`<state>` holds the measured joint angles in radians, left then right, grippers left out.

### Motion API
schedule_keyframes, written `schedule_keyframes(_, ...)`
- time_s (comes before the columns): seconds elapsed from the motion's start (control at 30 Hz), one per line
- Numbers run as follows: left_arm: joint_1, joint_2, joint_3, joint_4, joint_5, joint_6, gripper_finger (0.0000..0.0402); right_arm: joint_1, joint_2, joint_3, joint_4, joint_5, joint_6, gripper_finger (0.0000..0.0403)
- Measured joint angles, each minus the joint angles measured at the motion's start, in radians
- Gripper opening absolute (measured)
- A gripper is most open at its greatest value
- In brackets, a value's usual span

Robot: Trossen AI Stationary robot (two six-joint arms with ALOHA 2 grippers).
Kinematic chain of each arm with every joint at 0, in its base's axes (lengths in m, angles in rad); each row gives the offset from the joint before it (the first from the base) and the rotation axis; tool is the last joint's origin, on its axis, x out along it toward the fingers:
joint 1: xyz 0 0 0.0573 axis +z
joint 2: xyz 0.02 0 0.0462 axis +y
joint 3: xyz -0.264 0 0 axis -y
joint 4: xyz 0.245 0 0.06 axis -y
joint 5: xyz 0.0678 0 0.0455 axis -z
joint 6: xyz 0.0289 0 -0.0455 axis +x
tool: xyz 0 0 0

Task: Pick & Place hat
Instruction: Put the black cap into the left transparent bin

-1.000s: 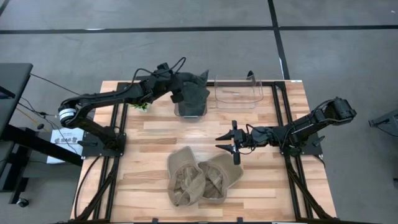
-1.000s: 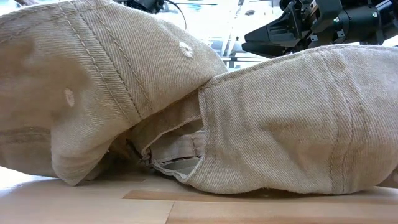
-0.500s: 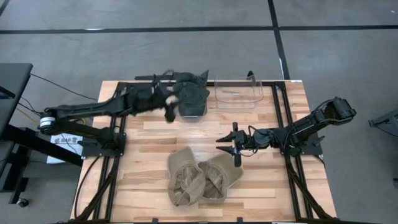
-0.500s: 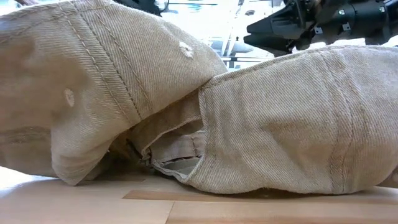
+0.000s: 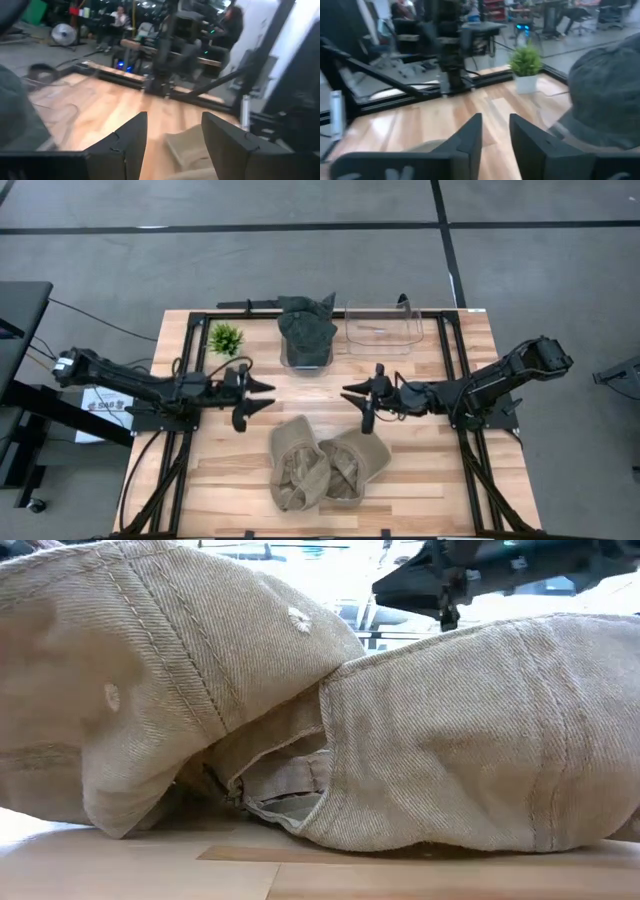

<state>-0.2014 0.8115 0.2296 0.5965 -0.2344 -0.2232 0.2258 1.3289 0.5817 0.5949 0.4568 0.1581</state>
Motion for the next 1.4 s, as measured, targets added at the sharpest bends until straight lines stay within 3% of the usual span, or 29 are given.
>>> schedule_keyframes(0.2,-0.050,-0.012,-0.046,0.140,-0.029,-0.025,0.0186,-0.098,0.000,0.133,-0.215,0.003,0.000,0.0007)
schedule_keyframes(0.63,-0.082,-0.011,-0.046,0.093,-0.027,-0.021,0.0186,-0.390,0.034,0.298,-0.474,-0.025,0.083,0.0001)
schedule_keyframes(0.9,-0.081,-0.011,-0.046,0.076,-0.027,-0.021,0.0186,-0.547,0.222,0.394,-0.475,-0.183,0.104,0.0000)
schedule_keyframes(1.1,-0.081,-0.011,-0.046,0.069,-0.018,-0.021,0.0186,-0.603,0.385,0.523,-0.460,-0.228,0.065,0.0000)
schedule_keyframes(1.4,-0.081,-0.011,-0.046,0.062,0.010,-0.021,0.0186,-0.648,0.522,0.717,-0.492,-0.354,0.043,0.0000)
